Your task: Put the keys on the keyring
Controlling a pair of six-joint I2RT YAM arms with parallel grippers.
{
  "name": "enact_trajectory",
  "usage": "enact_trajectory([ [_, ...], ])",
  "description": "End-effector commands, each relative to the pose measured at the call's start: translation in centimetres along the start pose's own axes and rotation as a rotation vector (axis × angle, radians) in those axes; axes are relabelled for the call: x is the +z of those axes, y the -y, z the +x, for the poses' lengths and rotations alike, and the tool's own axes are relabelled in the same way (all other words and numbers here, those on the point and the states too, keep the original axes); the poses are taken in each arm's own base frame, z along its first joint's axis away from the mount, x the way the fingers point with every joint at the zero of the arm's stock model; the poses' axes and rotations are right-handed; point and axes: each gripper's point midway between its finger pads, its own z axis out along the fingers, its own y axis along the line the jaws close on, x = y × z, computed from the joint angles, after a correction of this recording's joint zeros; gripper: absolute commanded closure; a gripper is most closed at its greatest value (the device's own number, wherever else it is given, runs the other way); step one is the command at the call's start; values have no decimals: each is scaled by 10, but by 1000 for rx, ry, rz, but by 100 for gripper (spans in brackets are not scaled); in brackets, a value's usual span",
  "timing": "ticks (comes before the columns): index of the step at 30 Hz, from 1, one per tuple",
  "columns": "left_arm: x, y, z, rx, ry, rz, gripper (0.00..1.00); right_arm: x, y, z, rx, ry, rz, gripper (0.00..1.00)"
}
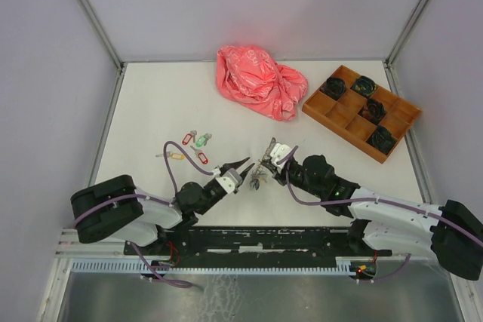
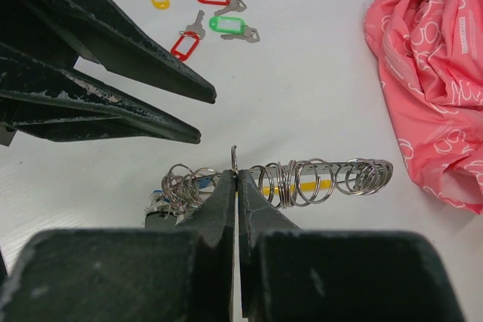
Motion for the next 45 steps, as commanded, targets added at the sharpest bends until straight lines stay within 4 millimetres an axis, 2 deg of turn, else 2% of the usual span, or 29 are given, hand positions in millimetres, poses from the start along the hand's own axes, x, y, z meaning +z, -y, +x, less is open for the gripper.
enact_trajectory([
  [1, 6, 2, -16, 4, 46, 8, 68, -2, 11, -40, 31, 141, 56, 99],
  [11, 17, 0, -21, 8, 67, -17, 69, -1, 9, -40, 52, 138, 49, 99],
  [17, 20, 3, -18, 10, 56, -13, 71, 0, 10, -41, 63, 141, 59, 99],
  [23, 22, -2, -12, 19, 33, -49, 72, 1, 8, -44, 72, 148, 49, 99],
  [36, 23, -13, -17, 14, 55, -120, 78, 2, 5, -38, 74, 128, 40, 100],
  [45, 25, 6, -19, 27, 71, -21, 77, 3, 5, -40, 85, 127, 42, 99],
])
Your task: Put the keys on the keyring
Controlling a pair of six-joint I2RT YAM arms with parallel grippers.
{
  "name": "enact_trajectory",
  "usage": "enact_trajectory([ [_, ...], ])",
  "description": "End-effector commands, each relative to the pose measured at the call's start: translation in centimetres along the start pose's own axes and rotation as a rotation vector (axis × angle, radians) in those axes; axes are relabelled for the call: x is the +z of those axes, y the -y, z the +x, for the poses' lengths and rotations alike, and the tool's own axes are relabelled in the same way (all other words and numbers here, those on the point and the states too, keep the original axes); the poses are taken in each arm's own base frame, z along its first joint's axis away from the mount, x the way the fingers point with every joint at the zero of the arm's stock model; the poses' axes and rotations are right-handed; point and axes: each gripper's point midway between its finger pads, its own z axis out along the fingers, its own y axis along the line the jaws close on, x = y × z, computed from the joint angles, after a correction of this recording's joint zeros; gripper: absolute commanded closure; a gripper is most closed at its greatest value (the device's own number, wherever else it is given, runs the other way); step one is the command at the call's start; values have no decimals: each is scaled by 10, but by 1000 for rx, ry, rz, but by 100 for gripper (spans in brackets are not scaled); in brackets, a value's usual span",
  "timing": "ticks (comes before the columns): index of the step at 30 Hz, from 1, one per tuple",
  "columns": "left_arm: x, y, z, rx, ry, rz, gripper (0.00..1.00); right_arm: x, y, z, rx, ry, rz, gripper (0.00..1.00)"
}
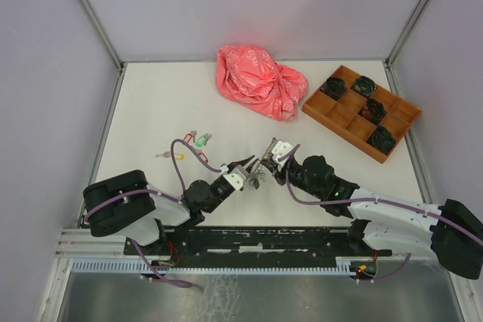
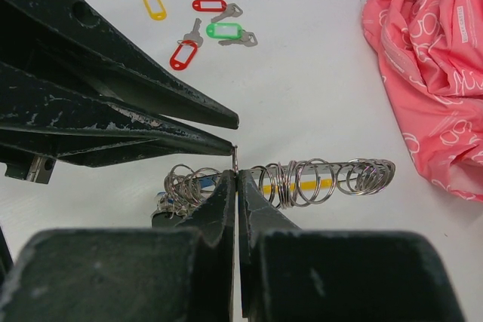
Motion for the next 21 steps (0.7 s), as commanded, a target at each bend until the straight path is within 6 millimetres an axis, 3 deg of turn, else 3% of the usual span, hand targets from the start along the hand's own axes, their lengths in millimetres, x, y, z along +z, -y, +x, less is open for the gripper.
enact_trajectory([
  [1, 7, 6, -25, 13, 97, 31, 77, 3, 3, -35, 24, 109, 16, 99],
  [8, 8, 10, -22, 9, 76, 48, 75, 3, 1, -37, 29, 114, 6, 99],
  [12, 12, 1, -19, 17, 54, -7, 76, 3, -3, -38, 29, 120, -16, 99],
  [21, 15, -3, -13, 33, 35, -54, 88, 4, -10, -38, 50, 115, -47, 99],
])
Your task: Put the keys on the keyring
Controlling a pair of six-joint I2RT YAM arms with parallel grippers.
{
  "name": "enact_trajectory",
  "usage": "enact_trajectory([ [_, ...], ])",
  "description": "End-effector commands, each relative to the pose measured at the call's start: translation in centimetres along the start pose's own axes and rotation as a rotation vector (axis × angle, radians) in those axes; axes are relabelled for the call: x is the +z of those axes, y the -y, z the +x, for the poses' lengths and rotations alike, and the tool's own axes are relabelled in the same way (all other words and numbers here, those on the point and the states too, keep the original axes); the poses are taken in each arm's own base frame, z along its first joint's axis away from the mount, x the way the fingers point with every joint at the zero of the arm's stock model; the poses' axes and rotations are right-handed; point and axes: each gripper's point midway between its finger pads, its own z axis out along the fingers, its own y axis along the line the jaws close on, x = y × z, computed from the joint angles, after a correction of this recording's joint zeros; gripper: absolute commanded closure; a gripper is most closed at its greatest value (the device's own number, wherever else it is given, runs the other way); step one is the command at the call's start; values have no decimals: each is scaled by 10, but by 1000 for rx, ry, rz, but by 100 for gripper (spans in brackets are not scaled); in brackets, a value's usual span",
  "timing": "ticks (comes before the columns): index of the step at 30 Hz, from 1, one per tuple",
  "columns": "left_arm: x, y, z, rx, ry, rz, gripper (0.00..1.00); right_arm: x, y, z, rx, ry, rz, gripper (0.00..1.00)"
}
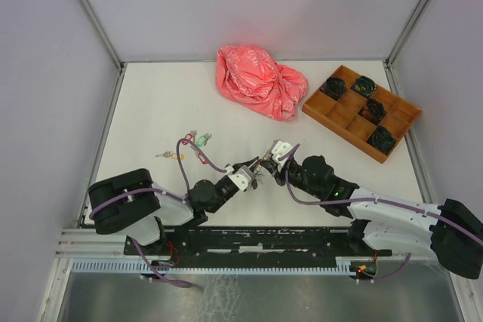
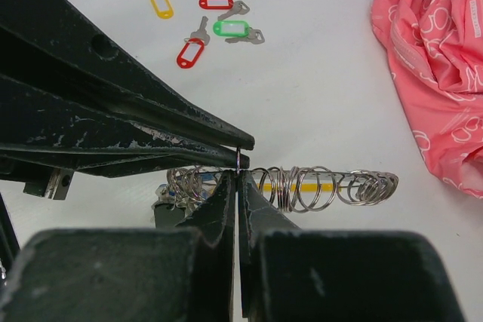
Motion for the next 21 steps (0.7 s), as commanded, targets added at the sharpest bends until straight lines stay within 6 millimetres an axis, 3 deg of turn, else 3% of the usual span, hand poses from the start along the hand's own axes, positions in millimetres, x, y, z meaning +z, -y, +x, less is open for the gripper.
enact_trajectory([
  [1, 9, -10, -14, 32, 42, -66, 90, 4, -6, -40, 32, 118, -30, 99],
  [6, 5, -5, -12, 55, 23, -17, 97, 1, -4, -34, -5, 92, -24, 99],
  [11, -2, 22, -11, 80, -35, 191, 97, -5, -3, -28, -98, 68, -46, 99],
  [16, -17, 35, -15, 5, -64, 394, 97, -6, -3, -23, -146, 42, -115, 99],
  [21, -29, 29, -20, -8, -88, 431, 83, -3, -2, -17, -149, 34, -172, 99],
])
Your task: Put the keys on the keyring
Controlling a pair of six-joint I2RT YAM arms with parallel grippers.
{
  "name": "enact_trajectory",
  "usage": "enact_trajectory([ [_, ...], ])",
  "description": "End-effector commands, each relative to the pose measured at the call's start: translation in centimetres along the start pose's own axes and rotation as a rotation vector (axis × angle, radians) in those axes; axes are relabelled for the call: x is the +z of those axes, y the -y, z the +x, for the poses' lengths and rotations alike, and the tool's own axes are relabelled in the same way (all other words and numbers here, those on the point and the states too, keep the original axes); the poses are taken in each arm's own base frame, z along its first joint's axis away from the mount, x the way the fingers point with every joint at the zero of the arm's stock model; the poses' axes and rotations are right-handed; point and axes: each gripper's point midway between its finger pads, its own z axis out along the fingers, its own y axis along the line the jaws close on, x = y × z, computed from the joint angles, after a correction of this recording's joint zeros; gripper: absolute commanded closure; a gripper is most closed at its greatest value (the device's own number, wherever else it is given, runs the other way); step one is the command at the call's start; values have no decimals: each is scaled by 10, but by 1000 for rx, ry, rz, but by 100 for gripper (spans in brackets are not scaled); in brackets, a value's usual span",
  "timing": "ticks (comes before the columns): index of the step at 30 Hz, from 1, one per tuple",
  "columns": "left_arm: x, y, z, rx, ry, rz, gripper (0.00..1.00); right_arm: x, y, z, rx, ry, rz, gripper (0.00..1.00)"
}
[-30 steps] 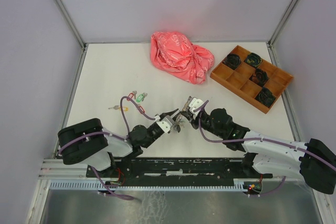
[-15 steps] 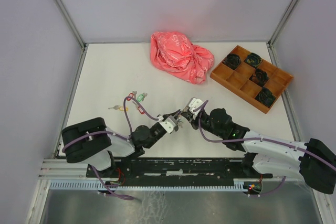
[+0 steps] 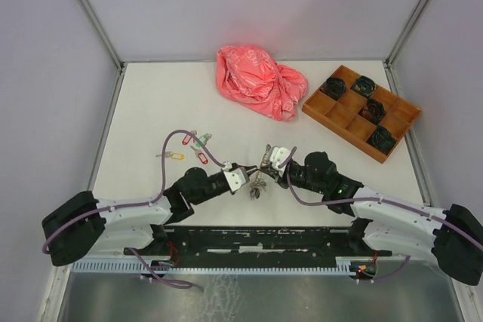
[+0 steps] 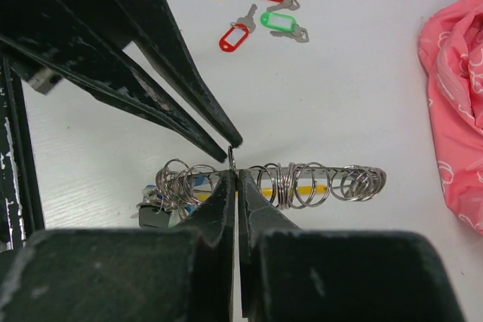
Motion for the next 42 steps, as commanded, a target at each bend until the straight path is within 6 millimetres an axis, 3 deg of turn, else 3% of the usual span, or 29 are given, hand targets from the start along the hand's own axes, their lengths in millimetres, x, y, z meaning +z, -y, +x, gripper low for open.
enact_trajectory([
  [1, -8, 12, -18, -44, 18, 117, 80, 3, 13, -22, -50, 57, -19, 99],
  [7, -23, -2, -12, -127, 0, 71, 65, 0, 19, -21, -70, 63, -32, 99],
  [13, -28, -11, -2, -197, -29, 10, 58, -2, 16, -19, -110, 81, -75, 99],
  [18, -25, -25, 5, -256, -56, -43, 56, 0, 11, -19, -160, 91, -119, 99],
  [23, -20, -19, -4, -289, -10, 4, 55, 1, 14, -19, -157, 83, -105, 99],
  [33, -8, -32, -12, -283, 116, -152, 55, 2, 32, -30, 83, 118, 43, 99],
  [42, 6, -39, -17, -215, 156, -220, 60, 2, 29, -29, 119, 110, 62, 99],
])
